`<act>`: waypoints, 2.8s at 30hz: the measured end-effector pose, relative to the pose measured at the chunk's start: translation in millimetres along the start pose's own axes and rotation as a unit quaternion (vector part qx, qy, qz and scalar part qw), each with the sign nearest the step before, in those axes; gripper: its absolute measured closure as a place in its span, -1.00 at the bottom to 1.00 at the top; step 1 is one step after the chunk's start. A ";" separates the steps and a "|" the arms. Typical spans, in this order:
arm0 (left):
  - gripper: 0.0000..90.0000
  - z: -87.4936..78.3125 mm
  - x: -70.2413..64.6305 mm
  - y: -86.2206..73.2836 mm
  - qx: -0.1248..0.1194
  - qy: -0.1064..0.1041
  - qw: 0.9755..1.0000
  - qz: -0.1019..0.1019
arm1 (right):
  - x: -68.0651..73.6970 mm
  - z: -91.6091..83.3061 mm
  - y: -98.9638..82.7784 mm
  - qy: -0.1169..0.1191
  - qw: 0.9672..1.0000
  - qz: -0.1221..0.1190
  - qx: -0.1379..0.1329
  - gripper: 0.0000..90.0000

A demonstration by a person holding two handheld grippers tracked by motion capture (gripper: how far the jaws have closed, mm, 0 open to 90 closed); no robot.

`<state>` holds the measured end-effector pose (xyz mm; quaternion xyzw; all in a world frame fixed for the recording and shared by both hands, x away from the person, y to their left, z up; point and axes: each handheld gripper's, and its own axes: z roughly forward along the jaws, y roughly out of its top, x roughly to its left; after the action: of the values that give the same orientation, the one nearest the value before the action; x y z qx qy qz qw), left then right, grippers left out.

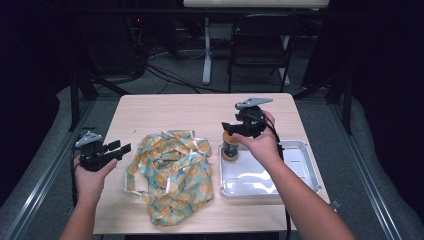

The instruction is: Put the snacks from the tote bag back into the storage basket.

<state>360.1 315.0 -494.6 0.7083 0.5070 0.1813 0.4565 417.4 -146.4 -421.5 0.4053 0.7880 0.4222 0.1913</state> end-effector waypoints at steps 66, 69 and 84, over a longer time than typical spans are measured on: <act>0.05 -2.9 1.1 -0.6 -0.007 0.006 1.000 -0.005 | 48.6 -60.7 -80.0 0.033 0.999 -0.033 -0.008 -0.14; 0.05 -2.6 1.1 -0.8 -0.006 0.006 1.000 -0.005 | 49.9 -58.9 -84.5 0.034 0.999 -0.034 -0.007 -0.14; 0.05 -2.9 1.9 -1.3 -0.008 0.007 1.000 -0.005 | 56.1 -44.5 -127.5 0.038 0.999 -0.011 0.000 -0.12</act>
<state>358.1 318.0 -494.6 0.7010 0.5121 0.1877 0.4595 294.4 -164.3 -498.5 0.3803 0.7992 0.4350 0.1654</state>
